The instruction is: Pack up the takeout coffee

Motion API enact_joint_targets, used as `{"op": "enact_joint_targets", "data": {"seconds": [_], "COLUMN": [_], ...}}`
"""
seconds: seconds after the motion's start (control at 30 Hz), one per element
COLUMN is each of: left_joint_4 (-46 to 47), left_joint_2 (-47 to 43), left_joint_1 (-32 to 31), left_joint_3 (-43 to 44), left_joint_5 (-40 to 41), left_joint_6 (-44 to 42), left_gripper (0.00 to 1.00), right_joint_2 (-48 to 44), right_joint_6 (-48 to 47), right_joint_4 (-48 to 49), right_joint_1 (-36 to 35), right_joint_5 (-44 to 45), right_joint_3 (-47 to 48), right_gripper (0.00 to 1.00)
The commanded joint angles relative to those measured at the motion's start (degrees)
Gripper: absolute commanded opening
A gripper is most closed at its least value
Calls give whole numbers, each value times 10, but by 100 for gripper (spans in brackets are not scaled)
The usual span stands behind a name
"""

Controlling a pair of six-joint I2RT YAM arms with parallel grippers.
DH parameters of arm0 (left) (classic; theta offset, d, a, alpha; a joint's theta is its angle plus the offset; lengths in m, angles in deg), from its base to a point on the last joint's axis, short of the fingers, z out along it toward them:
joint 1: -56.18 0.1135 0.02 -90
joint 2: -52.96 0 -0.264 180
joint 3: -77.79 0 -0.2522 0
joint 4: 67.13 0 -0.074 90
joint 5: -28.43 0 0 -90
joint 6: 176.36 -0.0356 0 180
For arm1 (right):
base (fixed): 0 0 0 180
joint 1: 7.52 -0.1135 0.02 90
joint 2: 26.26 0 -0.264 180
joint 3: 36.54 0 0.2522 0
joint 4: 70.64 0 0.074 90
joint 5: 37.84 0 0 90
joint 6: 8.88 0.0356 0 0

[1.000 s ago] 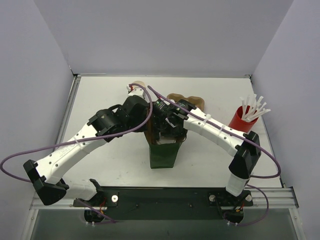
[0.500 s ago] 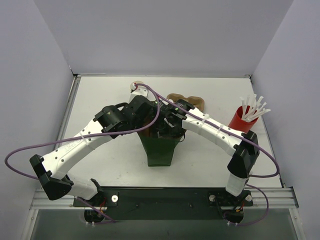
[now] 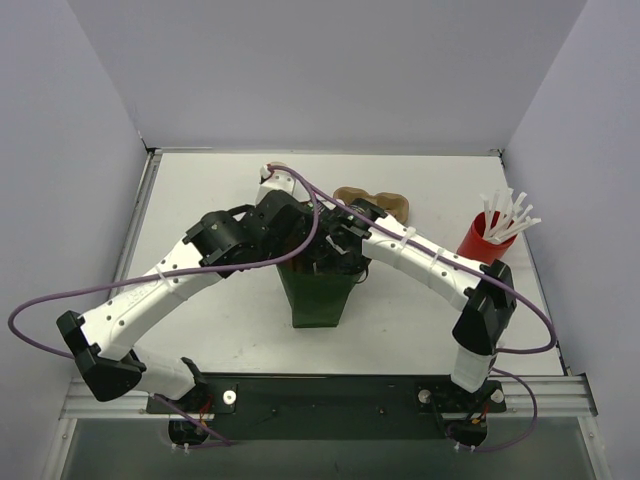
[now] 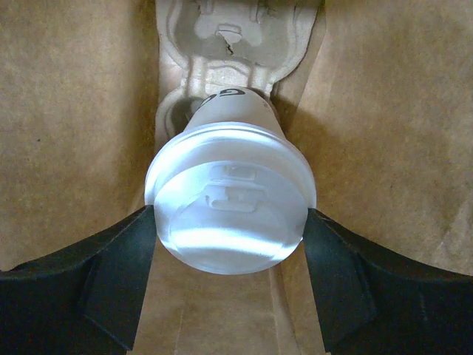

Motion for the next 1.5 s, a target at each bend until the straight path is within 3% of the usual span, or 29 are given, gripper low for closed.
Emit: {"op": "enact_joint_targets", "data": {"seconds": [0.0, 0.13, 0.63, 1.47], "left_joint_4": [38, 52, 64, 69], "left_joint_2": [-36, -46, -59, -62], "left_joint_1": [5, 14, 22, 22], "left_joint_3": [-3, -9, -68, -65], "left_joint_5": [-13, -15, -31, -42], "left_joint_6": [13, 25, 112, 107], "left_gripper": [9, 0, 0, 0], "right_joint_2": [38, 45, 72, 110], "right_joint_6": [-7, -5, 9, 13], "right_joint_4": [-76, -78, -78, -73], "right_joint_1": [6, 4, -13, -24], "right_joint_5": [21, 14, 3, -8], "right_joint_3": [-8, 1, 30, 44], "right_gripper": [49, 49, 49, 49]}}
